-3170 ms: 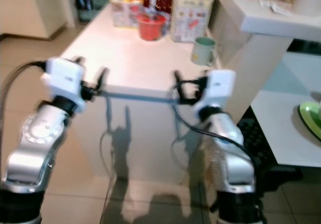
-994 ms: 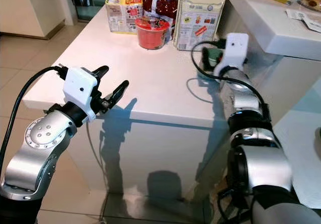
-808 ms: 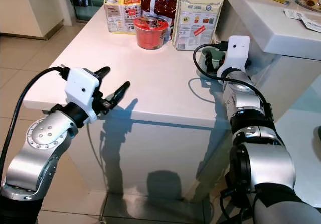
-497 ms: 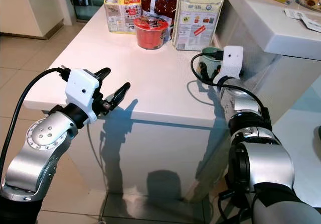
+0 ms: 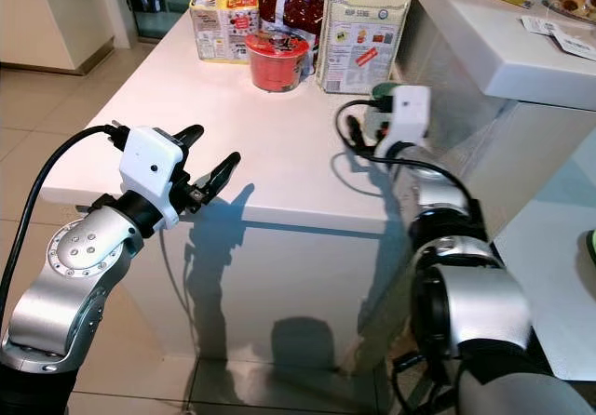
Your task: Setting the table
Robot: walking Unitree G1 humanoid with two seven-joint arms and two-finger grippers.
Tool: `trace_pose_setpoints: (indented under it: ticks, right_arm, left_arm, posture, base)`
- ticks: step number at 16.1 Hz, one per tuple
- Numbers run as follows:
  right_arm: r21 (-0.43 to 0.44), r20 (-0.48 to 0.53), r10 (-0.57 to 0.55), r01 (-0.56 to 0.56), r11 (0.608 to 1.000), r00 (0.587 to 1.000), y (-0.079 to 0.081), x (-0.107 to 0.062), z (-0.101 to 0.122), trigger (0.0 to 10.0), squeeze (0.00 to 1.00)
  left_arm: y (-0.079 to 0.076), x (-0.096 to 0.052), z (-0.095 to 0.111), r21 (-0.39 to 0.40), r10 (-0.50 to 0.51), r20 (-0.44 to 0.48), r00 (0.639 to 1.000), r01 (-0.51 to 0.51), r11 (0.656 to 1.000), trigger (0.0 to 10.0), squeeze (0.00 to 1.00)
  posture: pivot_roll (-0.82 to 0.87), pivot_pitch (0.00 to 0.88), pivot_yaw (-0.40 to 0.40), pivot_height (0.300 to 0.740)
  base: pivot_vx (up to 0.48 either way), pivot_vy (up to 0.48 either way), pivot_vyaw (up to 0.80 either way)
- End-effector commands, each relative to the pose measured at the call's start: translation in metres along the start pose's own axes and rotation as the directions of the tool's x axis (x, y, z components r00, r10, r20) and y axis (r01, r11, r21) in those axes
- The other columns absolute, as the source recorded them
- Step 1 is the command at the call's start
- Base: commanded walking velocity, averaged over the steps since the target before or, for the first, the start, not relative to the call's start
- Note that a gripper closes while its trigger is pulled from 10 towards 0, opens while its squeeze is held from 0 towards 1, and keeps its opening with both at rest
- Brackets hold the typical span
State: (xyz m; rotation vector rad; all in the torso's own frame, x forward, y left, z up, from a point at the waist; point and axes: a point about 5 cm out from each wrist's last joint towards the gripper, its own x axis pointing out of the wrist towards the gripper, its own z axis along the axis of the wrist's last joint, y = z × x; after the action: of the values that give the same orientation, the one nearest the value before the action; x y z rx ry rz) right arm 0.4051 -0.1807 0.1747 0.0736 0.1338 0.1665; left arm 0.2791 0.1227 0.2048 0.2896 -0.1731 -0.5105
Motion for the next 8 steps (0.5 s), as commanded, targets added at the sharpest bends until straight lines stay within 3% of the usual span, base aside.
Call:
trace_pose_setpoints:
  ticks: [1, 8]
  right_arm:
    - [0.006, 0.014, 0.003, -0.004, 1.000, 1.000, -0.001, 0.000, 0.004, 10.0, 0.00]
    - [-0.036, 0.046, -0.081, 0.083, 0.996, 0.996, -0.012, -0.003, 0.009, 10.0, 0.00]
  left_arm:
    - [0.001, -0.001, 0.004, 0.015, -0.001, 0.015, 1.000, 0.001, 1.000, 10.0, 0.00]
    - [-0.003, -0.001, 0.005, 0.005, -0.014, 0.020, 1.000, 0.014, 1.000, 10.0, 0.00]
  posture:
    - [0.02, 0.000, -0.074, 0.740]
    - [0.01, 0.000, -0.072, 0.740]
  base:
    - [0.000, 0.000, 0.00]
    - [0.000, 0.000, 0.00]
